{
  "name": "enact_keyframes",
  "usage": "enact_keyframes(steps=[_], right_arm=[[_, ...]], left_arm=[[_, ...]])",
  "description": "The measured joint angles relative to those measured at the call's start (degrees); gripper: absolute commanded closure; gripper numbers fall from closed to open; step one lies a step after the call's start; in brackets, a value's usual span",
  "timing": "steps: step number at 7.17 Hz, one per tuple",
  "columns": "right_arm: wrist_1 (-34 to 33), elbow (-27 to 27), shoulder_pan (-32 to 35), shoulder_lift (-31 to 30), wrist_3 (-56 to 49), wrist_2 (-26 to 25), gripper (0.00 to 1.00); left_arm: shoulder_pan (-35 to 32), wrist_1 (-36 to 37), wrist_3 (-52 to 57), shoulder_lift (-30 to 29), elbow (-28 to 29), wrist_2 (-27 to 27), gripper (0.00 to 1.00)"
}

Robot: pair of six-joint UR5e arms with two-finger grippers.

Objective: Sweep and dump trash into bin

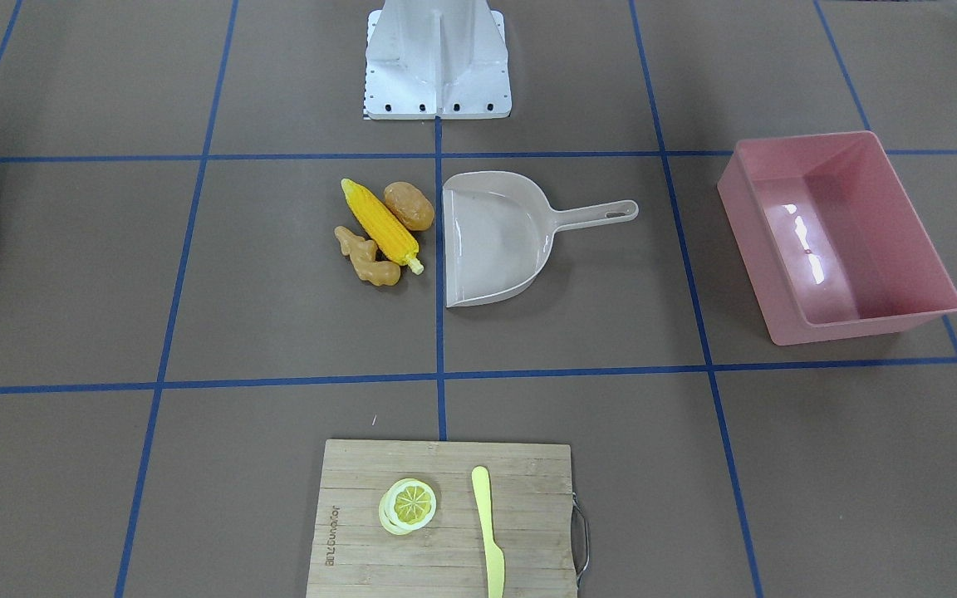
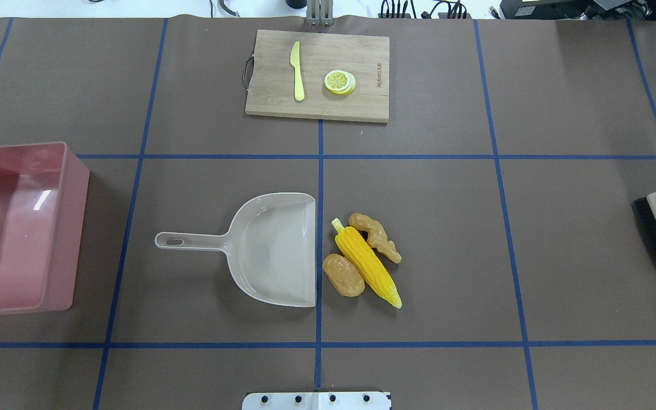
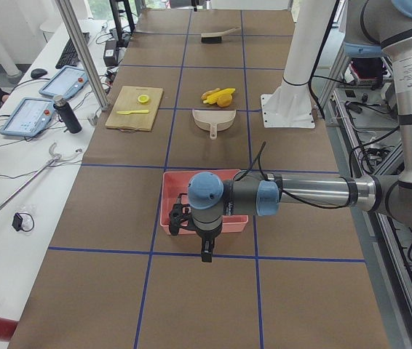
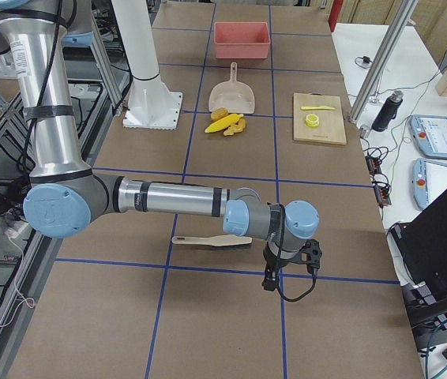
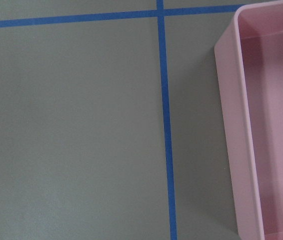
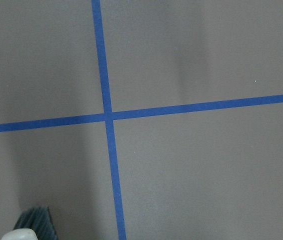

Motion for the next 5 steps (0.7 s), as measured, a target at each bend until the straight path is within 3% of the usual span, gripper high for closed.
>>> enact_keyframes(steps=[5], right_arm=[[0.0,0.08,0.0,-0.09,-0.08,0.0,0.0]], left_arm=[[0.09,-0.18,0.0,-1.24,-0.1,0.0,0.01]])
